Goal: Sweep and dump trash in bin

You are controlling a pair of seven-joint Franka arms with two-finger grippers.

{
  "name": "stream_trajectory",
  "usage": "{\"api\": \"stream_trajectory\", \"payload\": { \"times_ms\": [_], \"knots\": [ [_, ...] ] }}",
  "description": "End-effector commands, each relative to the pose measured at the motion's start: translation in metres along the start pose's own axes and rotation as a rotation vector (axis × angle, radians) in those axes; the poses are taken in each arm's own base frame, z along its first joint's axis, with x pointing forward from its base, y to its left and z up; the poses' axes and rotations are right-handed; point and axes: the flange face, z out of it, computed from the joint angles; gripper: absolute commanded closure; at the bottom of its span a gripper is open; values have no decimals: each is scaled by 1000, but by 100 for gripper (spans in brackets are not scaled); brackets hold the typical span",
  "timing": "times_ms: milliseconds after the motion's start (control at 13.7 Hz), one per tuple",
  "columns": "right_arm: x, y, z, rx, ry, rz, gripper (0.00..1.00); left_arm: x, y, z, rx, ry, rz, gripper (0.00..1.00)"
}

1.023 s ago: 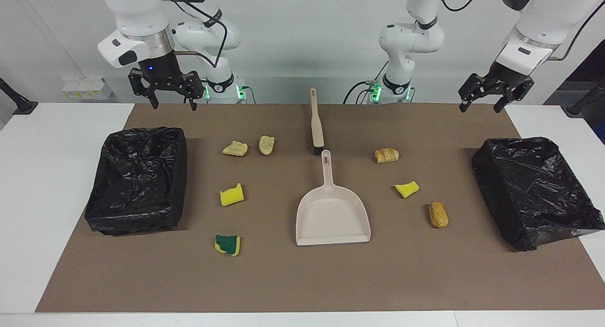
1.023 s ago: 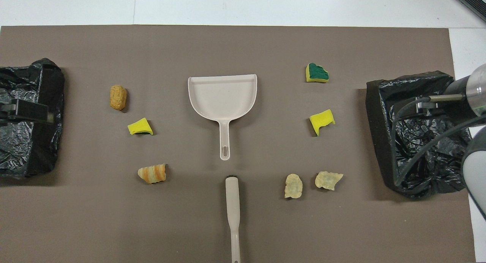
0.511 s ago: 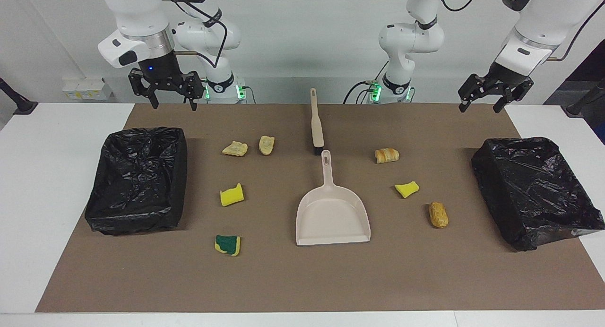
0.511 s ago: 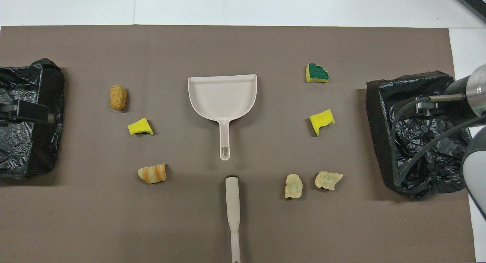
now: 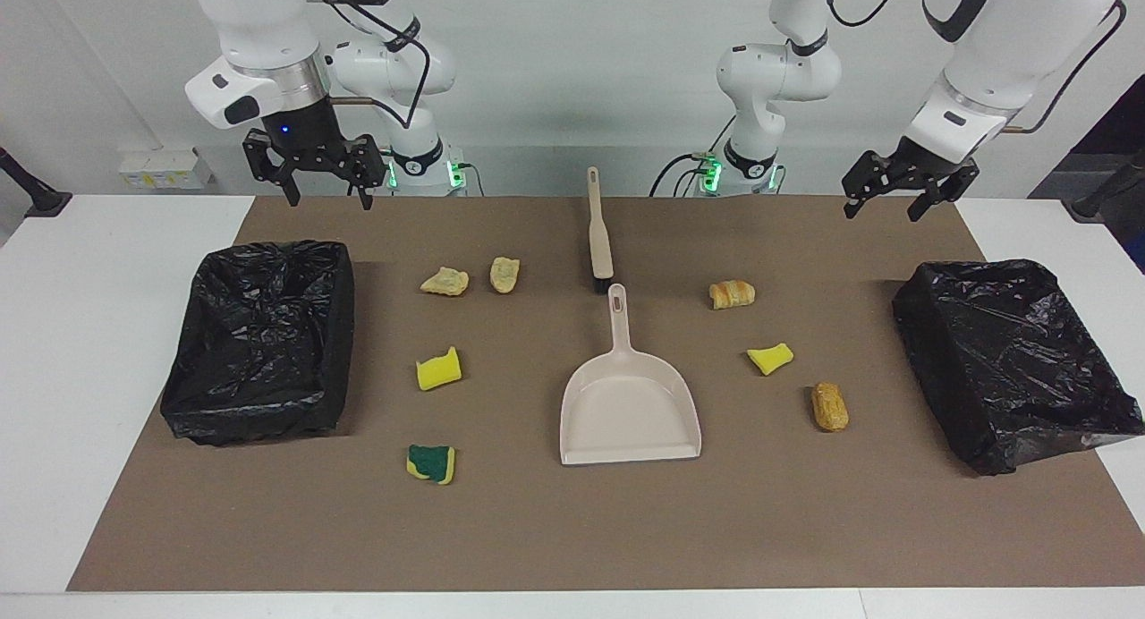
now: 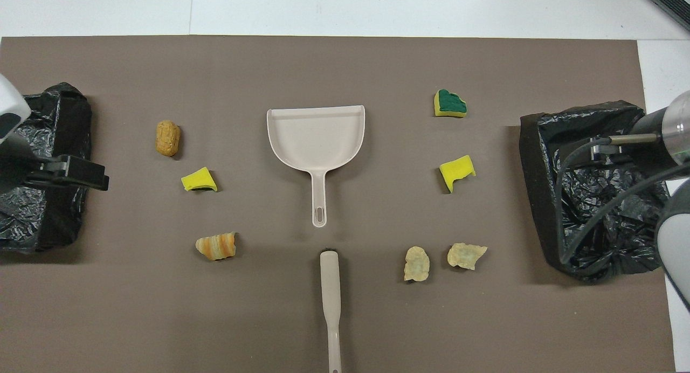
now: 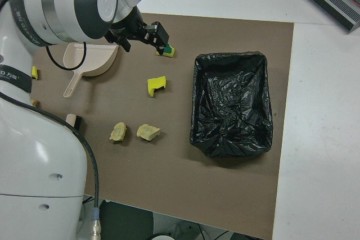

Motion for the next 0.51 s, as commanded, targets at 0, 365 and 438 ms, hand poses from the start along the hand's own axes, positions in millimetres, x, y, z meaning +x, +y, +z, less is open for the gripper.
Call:
{"api": "stream_trajectory", "payload": {
  "times_ms": [0, 365, 438],
  "knots": [
    [-6, 4, -2, 17, -7, -11, 0, -16, 30, 36, -14, 13, 53, 0],
    [-5, 3, -1, 18, -6, -11, 0, -46, 102, 104, -20, 8, 65, 0],
    [-5, 2, -2, 17, -1, -14, 0, -56, 116, 114, -32, 2, 52, 0]
  ]
}}
